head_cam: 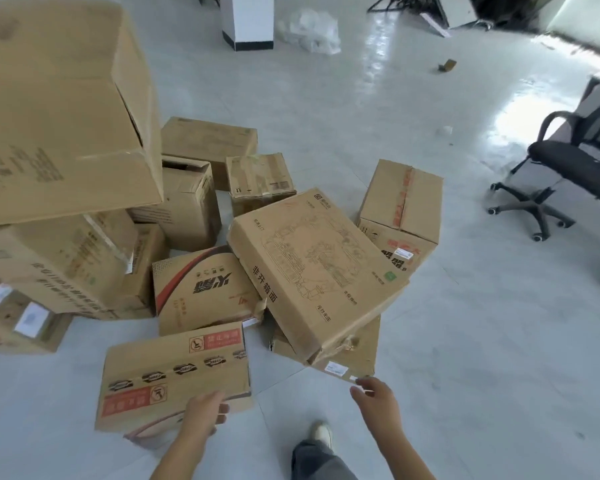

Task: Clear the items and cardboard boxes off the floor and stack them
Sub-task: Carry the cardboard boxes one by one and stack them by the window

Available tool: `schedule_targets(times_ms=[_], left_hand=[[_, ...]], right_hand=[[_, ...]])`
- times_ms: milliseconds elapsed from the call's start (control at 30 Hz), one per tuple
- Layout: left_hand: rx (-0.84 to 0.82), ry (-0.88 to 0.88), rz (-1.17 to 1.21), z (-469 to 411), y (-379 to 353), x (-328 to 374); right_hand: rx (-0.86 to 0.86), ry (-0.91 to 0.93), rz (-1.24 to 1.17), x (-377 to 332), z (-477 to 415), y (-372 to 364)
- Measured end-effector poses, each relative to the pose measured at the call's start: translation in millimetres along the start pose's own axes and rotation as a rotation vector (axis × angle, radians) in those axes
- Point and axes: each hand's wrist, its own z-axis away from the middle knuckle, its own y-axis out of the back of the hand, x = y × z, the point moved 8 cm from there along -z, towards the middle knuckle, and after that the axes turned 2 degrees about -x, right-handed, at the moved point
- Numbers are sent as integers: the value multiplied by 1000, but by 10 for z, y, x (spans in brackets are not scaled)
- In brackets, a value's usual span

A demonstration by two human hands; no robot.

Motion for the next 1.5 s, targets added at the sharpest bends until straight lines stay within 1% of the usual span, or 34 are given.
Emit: schedule_targets(times_ms=[133, 233, 333, 433, 500, 567, 667, 800, 900, 967, 1033, 1100, 1167, 1233, 1300, 1400, 1500], left_hand=[[27, 6, 40, -202, -435, 463], [-11, 31, 12, -332, -797, 620], [-54, 119, -5, -515, -1030, 593], [-47, 215, 42, -755, -1110, 575], [-47, 283, 50, -1012, -1153, 582], [-72, 351, 60, -1372, -1235, 617], [-70, 401, 133, -2035, -1418, 667], [-13, 359, 227, -2763, -1710, 626], [-2, 392, 317, -3215, -1976, 515], [12, 421, 360, -3438, -2118, 444], [17, 443, 429, -3594, -2236, 370], [-14, 458, 527, -3662, -2360, 342], [-29, 465, 587, -3691, -2418, 320], [3, 476, 565, -3715, -2383, 249], [15, 480, 565, -3750, -2379, 212], [-27, 487, 602, -3779, -2444, 242], [-10, 500, 561, -3696, -2335, 203]], right_hand=[[-111, 77, 111, -452, -727, 164], [-201, 89, 234, -608, -1191, 144], [-288, 58, 332, -589, -1576, -24], [-363, 14, 424, -496, -1896, -205], [-384, -28, 475, -483, -2105, -297], [-354, -52, 466, -462, -2360, -368], [-302, 6, 549, -449, -2861, -513], [-353, 167, 812, -347, -3330, -888], [-397, 220, 894, -108, -3589, -1103], [-369, 325, 925, -1, -3666, -1185], [-363, 381, 987, 123, -3719, -1245], [-257, 436, 991, 161, -3786, -1224], [-268, 458, 988, 86, -3805, -1210], [-264, 435, 892, 20, -3855, -1178], [-325, 377, 845, 56, -3898, -1193], [-344, 407, 846, -26, -3943, -1188], [-451, 375, 865, 1, -3966, -1160]])
